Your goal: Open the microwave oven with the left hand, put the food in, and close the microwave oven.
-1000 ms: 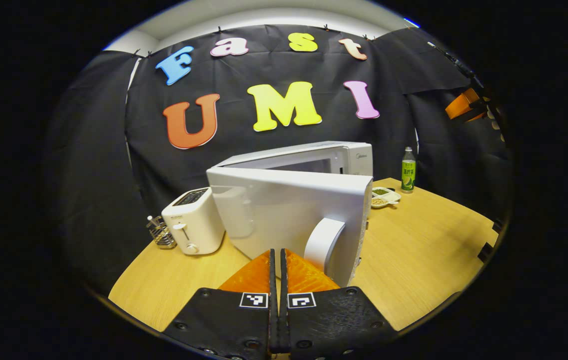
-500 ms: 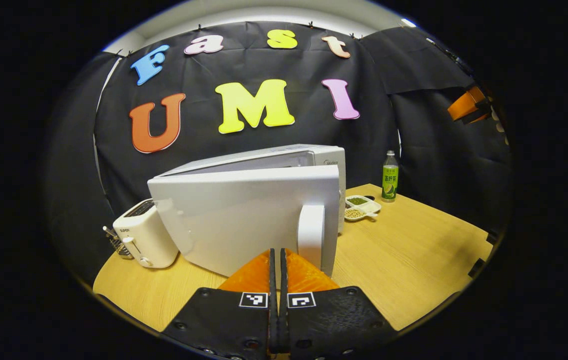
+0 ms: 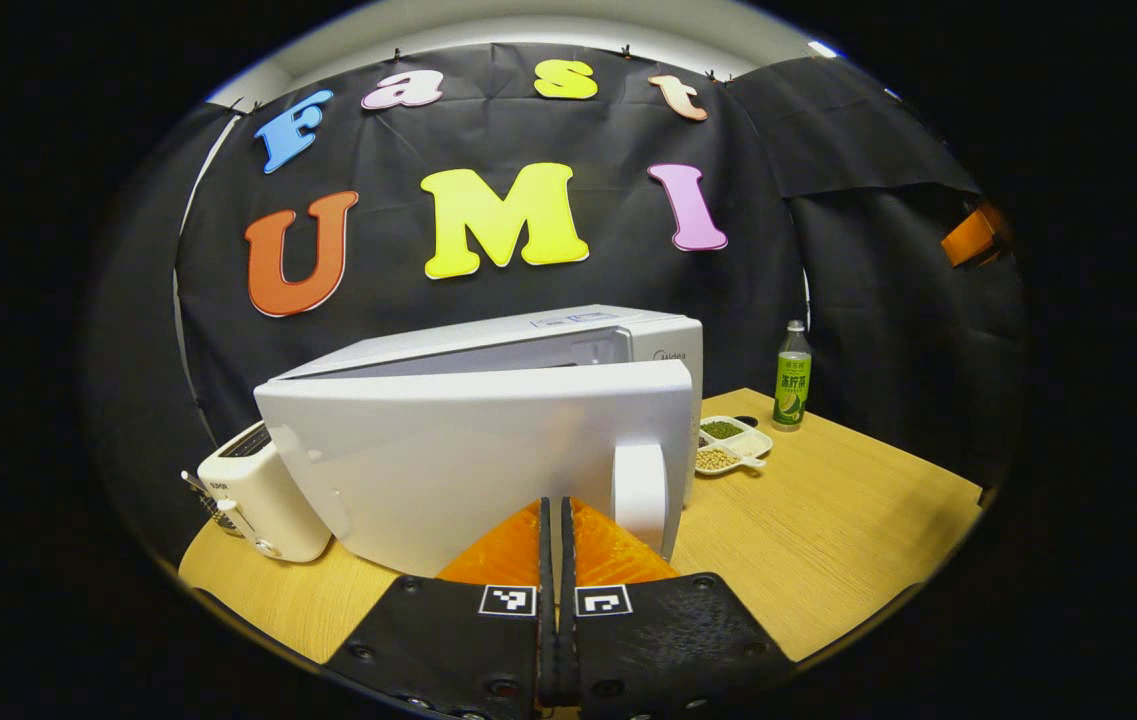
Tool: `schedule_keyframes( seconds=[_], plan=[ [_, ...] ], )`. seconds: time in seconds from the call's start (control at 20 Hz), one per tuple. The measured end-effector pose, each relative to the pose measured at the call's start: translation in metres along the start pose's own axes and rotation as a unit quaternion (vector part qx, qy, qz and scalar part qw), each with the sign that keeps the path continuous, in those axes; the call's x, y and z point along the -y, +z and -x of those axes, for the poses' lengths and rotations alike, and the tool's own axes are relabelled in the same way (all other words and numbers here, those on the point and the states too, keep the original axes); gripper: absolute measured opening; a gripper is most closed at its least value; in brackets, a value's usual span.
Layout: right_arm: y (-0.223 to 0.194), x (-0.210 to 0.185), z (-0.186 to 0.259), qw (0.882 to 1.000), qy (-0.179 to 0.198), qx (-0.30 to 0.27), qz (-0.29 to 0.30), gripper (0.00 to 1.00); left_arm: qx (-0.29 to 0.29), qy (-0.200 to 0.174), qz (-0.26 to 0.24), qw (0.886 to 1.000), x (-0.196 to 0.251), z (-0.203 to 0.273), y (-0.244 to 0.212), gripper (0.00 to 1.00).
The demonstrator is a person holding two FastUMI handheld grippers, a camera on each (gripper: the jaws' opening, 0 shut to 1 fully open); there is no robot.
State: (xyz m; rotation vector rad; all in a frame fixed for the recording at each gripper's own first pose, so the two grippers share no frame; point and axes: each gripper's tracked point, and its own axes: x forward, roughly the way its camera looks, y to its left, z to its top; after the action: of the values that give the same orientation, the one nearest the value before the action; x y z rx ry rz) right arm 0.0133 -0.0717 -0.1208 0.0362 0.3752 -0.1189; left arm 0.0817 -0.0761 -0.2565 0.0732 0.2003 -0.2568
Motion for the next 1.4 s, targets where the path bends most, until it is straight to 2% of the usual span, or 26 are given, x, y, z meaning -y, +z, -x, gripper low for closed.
schedule_keyframes(
  seconds=[0.05, 0.1, 0.35, 0.4, 0.45, 0.5, 0.55, 1.05, 1.1, 1.15, 1.2, 1.4],
  plan=[
    [0.001, 0.001, -0.001, 1.0, 0.001, 0.0, -0.001, 0.92, 0.001, 0.0, -0.001, 1.0, 0.001, -0.004, 0.001, 0.0],
    [0.0, 0.001, -0.001, 1.0, 0.002, -0.002, -0.002, 1.0, -0.001, 0.001, -0.001, 1.0, 0.002, -0.008, 0.002, 0.0],
    [-0.002, 0.003, -0.003, 1.0, 0.003, -0.009, -0.002, 1.0, 0.004, 0.003, -0.002, 1.0, 0.006, -0.027, 0.009, 0.0],
    [-0.002, 0.004, -0.004, 1.0, 0.003, -0.008, 0.0, 0.92, 0.004, 0.004, 0.001, 1.0, 0.007, -0.032, 0.01, 0.0],
    [-0.002, 0.004, -0.003, 1.0, 0.003, -0.008, 0.003, 1.0, 0.003, 0.005, 0.004, 1.0, 0.008, -0.036, 0.011, 0.0],
    [-0.001, 0.004, -0.003, 1.0, 0.003, -0.008, 0.007, 0.92, 0.003, 0.005, 0.008, 1.0, 0.01, -0.042, 0.011, 0.0],
    [-0.001, 0.005, -0.003, 1.0, 0.002, -0.008, 0.009, 1.0, 0.003, 0.005, 0.009, 1.0, 0.011, -0.047, 0.012, 0.0],
    [-0.004, 0.013, -0.013, 1.0, -0.005, -0.02, 0.007, 1.0, -0.003, 0.007, 0.024, 1.0, 0.012, -0.088, 0.017, 0.0],
    [-0.003, 0.013, -0.013, 1.0, -0.005, -0.021, 0.009, 0.92, -0.002, 0.009, 0.027, 1.0, 0.012, -0.092, 0.017, 0.0],
    [-0.004, 0.014, -0.017, 1.0, -0.007, -0.021, 0.01, 0.92, -0.002, 0.01, 0.031, 0.999, 0.011, -0.095, 0.017, 0.0],
    [-0.004, 0.014, -0.018, 1.0, -0.007, -0.023, 0.009, 1.0, -0.002, 0.011, 0.036, 0.999, 0.012, -0.097, 0.018, 0.0],
    [-0.004, 0.01, -0.023, 1.0, -0.003, -0.03, 0.006, 1.0, -0.004, 0.02, 0.043, 0.999, 0.01, -0.101, 0.019, 0.0]
  ],
)
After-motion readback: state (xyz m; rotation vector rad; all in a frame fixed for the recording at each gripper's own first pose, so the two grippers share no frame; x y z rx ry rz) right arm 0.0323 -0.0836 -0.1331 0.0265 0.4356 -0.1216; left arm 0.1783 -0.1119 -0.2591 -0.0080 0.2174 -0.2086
